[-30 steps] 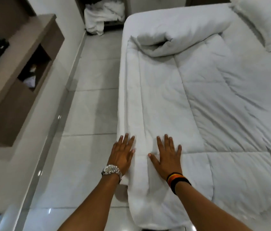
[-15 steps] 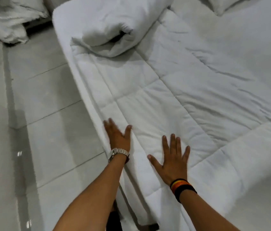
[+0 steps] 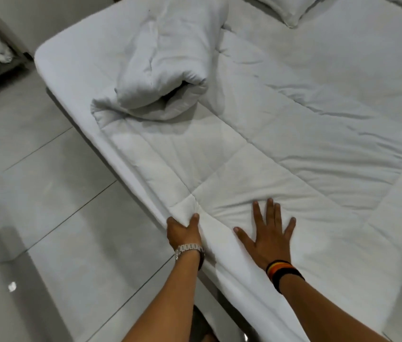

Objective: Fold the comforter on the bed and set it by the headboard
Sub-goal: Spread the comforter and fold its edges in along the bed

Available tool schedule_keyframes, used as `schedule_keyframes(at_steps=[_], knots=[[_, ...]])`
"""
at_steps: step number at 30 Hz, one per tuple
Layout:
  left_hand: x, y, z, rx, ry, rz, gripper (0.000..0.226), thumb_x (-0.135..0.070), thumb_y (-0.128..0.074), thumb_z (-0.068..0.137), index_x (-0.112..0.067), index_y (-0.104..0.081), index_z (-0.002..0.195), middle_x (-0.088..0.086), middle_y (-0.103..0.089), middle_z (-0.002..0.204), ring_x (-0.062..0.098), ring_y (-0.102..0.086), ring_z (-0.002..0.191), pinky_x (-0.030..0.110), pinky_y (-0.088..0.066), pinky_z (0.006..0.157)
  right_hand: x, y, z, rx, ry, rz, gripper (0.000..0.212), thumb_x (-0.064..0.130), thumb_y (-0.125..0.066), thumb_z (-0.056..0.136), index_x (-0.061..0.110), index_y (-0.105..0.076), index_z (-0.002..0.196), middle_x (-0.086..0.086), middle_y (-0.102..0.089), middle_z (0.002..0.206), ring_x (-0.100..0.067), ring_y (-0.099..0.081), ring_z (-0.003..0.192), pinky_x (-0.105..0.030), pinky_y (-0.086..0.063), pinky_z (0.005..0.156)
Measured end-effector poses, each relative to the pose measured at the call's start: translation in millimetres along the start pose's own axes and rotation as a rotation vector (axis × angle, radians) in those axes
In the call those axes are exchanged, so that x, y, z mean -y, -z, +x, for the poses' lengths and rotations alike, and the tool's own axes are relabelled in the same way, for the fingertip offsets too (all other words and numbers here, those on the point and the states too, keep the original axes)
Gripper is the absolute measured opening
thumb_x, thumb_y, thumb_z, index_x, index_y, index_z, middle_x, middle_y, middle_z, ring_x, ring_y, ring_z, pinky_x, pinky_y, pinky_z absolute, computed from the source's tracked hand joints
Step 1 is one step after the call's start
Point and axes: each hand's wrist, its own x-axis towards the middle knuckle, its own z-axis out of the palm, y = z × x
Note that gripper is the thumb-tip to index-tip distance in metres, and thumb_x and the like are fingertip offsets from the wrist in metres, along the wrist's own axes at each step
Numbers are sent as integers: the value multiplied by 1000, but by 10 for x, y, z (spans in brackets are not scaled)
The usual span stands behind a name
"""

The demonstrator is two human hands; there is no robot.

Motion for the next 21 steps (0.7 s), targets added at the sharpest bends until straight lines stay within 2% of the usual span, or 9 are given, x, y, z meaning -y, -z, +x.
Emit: schedule_keyframes(at_steps=[2,3,5,7,9,11,14,18,21], knots=[[-105,-89,75,-86,-175,229,93,-39,-84,79,-12,-34,152,19,-38,153,41,-44,135,48,-40,107,132,62,234,-50,-5,30,96,88,-10,88,32,0,165,-7,13,173,-27,10,159,-69,2,121],[-180,-148,133,-128,-305,351,100,-44,-77,82,-12,-21,159,19,-21,164,42,-30,145,52,-32,113,180,100,393,-83,-4,38,95,87,-13,89,31,-3,165,-8,9,173,-28,7,160,-69,1,121],[-361,-265,290,-126,-634,537,94,-53,-59,93,-15,-10,163,15,0,170,36,-8,155,55,-18,120,255,181,745,-146,4,37,93,86,-19,91,31,-8,165,-10,3,173,-30,2,160,-70,-1,120],[-574,-436,507,14,-954,698,81,-54,-47,99,-20,-13,163,11,0,171,31,2,157,52,-7,124,266,248,1122,-174,-18,34,93,85,-21,92,30,-9,165,-11,2,173,-30,2,160,-70,0,120],[-814,-612,733,166,-1173,847,74,-55,-39,101,-23,-16,163,8,-4,171,29,2,158,50,-3,126,241,306,1453,-190,-52,8,93,85,-17,91,30,-8,165,-11,3,173,-29,4,160,-71,1,120],[-1019,-781,964,273,-1271,973,72,-57,-33,101,-24,-16,163,7,-5,171,28,2,158,52,-7,125,174,376,1770,-191,-82,-9,94,86,-15,90,31,-5,165,-10,5,173,-29,5,160,-72,1,119],[-1124,-835,1269,346,-1356,1082,72,-59,-30,102,-25,-13,164,6,-2,171,27,2,158,54,-11,124,0,377,2058,-185,-158,-19,93,88,-18,90,36,-2,165,-7,7,173,-27,7,160,-72,4,119],[-960,-672,1429,386,-1409,1061,71,-51,-41,103,-22,-17,163,7,-4,171,27,-3,158,55,-17,123,-115,245,2174,-151,-217,-45,95,91,-18,87,39,-2,164,-1,3,174,-23,4,160,-70,1,119],[-965,-598,1451,452,-1395,1049,72,-50,-44,101,-21,-19,163,8,-5,171,28,-4,158,56,-20,122,-50,287,2198,-111,-262,-36,95,91,-19,88,38,2,164,1,11,173,-20,14,159,-68,6,120]])
